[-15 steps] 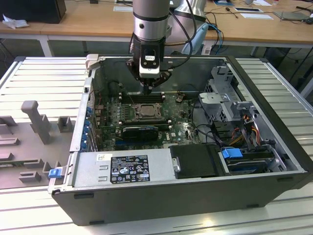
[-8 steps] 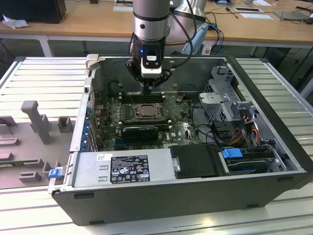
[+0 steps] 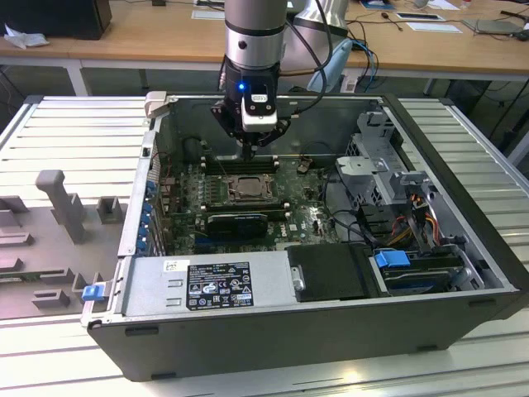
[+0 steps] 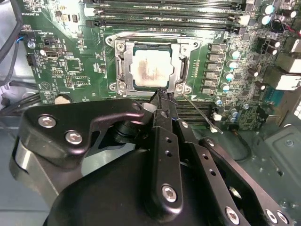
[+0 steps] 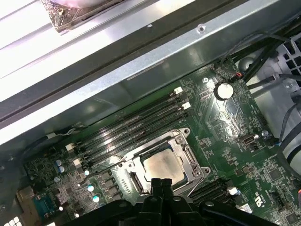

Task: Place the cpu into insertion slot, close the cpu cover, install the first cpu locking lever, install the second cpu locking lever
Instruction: 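Install the first cpu locking lever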

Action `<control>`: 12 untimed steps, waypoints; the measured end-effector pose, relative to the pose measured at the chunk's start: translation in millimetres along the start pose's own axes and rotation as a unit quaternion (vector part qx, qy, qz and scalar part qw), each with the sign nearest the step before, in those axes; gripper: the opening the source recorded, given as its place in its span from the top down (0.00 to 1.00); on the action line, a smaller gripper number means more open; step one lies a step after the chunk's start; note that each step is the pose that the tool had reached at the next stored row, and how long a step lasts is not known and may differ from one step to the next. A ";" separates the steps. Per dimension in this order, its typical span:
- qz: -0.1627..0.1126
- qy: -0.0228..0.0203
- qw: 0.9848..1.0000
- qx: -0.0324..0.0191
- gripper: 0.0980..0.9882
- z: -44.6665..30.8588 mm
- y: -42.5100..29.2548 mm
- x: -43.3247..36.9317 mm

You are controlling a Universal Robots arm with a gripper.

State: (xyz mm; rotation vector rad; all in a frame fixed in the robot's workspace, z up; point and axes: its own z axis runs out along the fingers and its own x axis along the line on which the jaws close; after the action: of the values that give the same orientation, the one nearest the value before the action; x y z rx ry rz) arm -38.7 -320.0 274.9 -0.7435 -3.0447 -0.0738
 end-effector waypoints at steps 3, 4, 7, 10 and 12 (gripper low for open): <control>-0.014 0.000 1.000 0.000 0.99 0.0 0.0 0.0; -0.018 0.000 1.000 0.000 0.99 0.0 0.0 0.0; -0.055 0.002 0.998 0.001 0.99 0.0 0.0 0.0; -0.100 0.004 0.995 0.001 0.99 0.0 0.0 0.0; -0.120 0.004 0.993 0.002 0.99 0.1 0.0 0.0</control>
State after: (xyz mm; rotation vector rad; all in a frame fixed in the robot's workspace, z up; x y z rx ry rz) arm -38.7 -320.0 274.8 -0.3733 -3.1081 -0.0728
